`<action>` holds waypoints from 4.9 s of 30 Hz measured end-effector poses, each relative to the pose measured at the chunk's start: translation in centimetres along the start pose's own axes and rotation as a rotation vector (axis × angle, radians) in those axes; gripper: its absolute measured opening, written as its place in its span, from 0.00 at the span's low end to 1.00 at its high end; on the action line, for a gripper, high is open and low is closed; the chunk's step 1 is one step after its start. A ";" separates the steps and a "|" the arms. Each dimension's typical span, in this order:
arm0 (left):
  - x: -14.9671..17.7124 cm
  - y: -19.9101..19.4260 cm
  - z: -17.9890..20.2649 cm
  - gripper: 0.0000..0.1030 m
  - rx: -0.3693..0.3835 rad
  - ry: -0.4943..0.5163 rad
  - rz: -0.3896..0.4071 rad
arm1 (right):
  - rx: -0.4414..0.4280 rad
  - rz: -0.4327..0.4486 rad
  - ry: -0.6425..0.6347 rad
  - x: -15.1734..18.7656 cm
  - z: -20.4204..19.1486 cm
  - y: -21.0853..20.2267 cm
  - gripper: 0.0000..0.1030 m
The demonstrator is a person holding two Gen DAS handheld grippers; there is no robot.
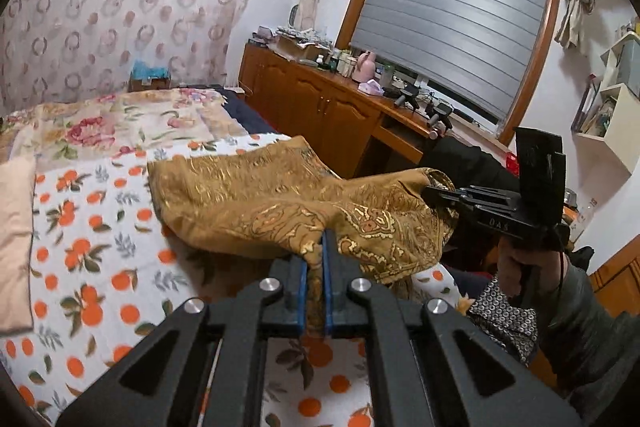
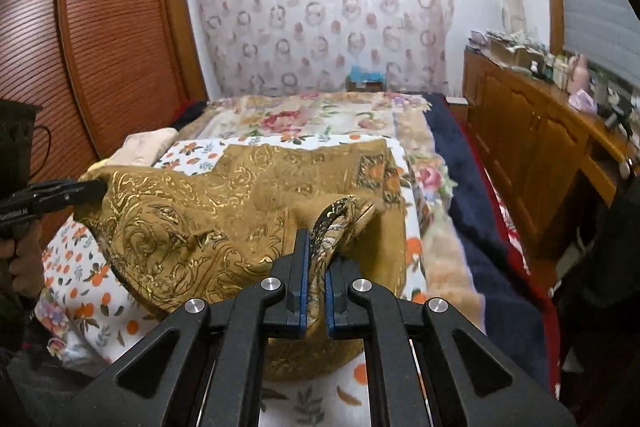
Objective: Fold small clothes
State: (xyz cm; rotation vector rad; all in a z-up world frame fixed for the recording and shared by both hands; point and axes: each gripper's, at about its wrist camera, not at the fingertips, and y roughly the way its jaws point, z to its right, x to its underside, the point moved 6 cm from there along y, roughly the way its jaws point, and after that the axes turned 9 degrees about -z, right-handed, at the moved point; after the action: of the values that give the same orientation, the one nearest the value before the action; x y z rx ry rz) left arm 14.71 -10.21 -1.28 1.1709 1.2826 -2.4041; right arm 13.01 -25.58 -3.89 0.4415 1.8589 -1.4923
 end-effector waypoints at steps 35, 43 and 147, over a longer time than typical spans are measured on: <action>1.4 1.7 -0.7 0.02 0.029 -0.023 -0.024 | -0.062 -0.124 0.094 4.6 2.5 5.1 0.06; -5.7 2.0 -4.6 0.02 -0.017 -0.055 0.054 | -0.099 0.005 0.053 -4.6 2.9 3.6 0.06; -6.8 17.2 -21.9 0.30 -0.062 -0.263 -0.262 | -0.015 -0.298 0.026 -10.0 9.4 23.5 0.50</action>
State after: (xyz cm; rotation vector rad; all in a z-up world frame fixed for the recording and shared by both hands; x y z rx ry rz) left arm 39.82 -5.29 -14.22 0.6760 1.4861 -2.5669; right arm 38.08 -26.33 -14.35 0.1823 2.0226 -1.6704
